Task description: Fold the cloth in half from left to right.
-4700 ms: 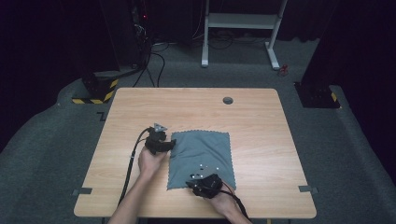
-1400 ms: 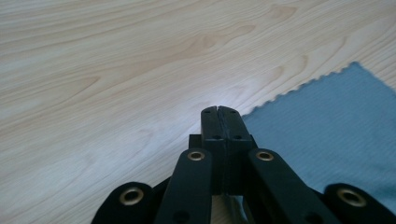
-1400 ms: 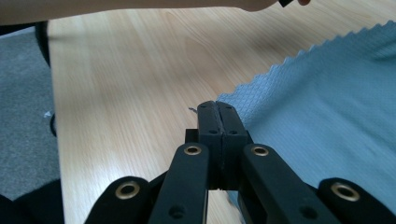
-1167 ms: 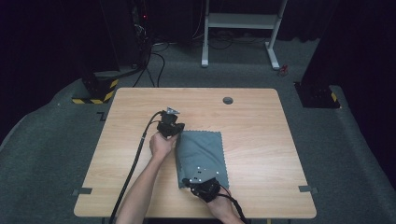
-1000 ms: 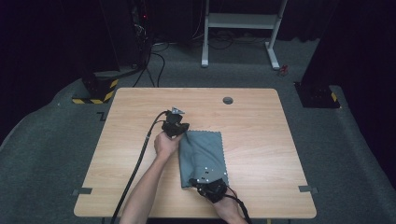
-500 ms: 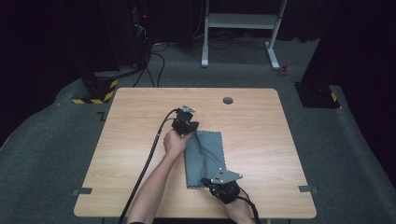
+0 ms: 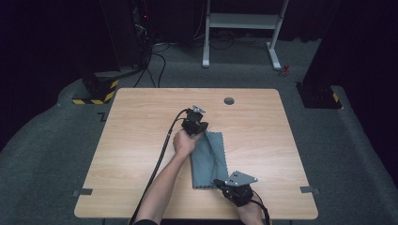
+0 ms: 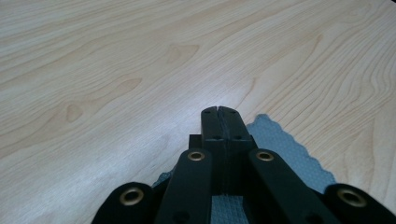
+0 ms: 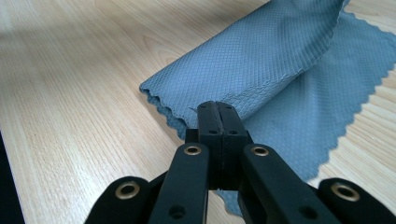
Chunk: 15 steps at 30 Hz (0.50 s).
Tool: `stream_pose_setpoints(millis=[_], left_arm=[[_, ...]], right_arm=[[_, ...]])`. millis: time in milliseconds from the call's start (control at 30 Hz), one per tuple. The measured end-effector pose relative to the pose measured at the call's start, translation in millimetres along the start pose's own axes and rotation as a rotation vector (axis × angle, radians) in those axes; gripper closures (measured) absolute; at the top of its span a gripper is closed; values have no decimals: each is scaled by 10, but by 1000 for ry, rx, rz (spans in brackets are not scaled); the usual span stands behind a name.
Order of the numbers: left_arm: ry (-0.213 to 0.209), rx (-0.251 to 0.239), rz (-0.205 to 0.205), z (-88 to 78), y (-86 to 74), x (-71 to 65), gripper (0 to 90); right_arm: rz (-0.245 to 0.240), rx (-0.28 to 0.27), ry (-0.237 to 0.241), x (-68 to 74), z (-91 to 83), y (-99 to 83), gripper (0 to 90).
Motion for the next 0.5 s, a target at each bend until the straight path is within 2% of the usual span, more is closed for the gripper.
stream_pose_setpoints(millis=[67,233,500], left_arm=[[-3,-4,16,4,39,-36,900],[-19,-15,20,44,101,-144,900],[-26,3,31,142,87,-237,900]], right_arm=[[-1,0,-5,-9,-22,-18,900],[5,1,-20,-9,-86,-59,900],[25,8,-44,-65,-185,-163,900]])
Point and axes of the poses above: each handheld gripper's, and its own axes: z roughly forward along the jaws, y roughly out of its top, x roughly to its left, the point moved 3 cm from there along z, roughly forward along the jaws, and after that the axes turned 13 degrees about y, right-handed, at the moved point
